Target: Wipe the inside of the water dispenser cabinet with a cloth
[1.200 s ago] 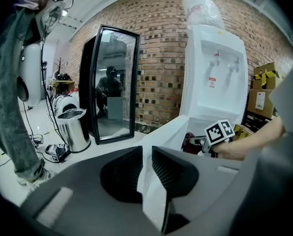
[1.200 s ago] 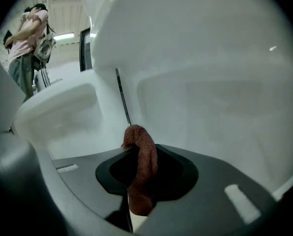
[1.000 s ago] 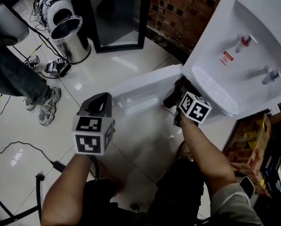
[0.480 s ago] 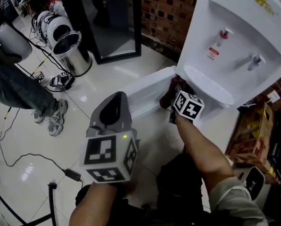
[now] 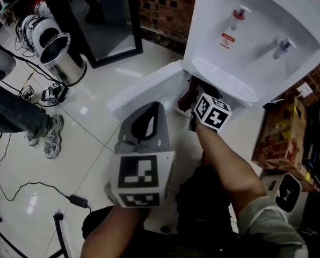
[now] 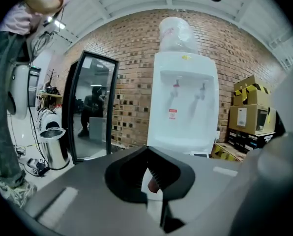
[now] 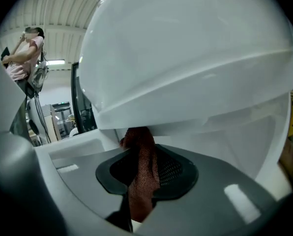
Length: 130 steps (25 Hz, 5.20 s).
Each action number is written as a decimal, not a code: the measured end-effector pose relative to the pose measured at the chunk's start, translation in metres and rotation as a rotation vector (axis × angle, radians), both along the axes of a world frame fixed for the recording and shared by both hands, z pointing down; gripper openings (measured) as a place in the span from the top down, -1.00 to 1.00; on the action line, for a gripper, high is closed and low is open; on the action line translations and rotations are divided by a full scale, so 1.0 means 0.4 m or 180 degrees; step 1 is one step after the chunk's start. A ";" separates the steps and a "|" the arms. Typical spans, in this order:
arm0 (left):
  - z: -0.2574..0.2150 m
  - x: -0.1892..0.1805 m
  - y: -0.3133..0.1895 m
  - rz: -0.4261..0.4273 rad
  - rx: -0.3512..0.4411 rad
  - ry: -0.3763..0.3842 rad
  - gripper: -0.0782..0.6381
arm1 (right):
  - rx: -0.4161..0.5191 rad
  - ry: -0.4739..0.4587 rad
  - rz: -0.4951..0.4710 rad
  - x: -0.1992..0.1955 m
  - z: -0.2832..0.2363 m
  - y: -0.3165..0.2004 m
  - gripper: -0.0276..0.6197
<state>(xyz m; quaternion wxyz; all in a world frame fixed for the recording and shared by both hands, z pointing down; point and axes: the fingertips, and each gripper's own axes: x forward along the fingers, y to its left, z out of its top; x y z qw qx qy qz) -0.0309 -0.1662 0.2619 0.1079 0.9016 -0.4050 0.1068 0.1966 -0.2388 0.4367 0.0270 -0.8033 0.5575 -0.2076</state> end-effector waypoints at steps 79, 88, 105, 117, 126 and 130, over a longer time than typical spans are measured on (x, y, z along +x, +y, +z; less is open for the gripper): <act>0.247 0.257 -0.041 0.0598 -0.0237 -0.0574 0.78 | -0.1728 0.0211 -0.0246 0.250 0.470 0.374 0.63; 0.274 0.238 -0.058 0.0565 -0.0389 -0.0591 0.78 | -0.2273 0.0028 -0.0296 0.248 0.664 0.378 0.63; 0.233 0.152 -0.122 0.0315 -0.0310 -0.0531 0.78 | -0.0626 -0.0110 -0.0842 0.053 0.319 0.051 0.62; 0.199 0.103 -0.143 0.0148 -0.0500 -0.0236 0.78 | -0.1048 -0.0300 -0.0419 0.063 0.518 -0.110 0.62; 0.220 0.130 -0.140 0.0314 -0.0450 -0.0366 0.78 | -0.1523 -0.0245 -0.0257 0.111 0.611 -0.085 0.61; 0.218 0.139 -0.132 0.0368 -0.0409 -0.0383 0.78 | -0.1681 -0.0235 0.0005 0.146 0.619 -0.016 0.62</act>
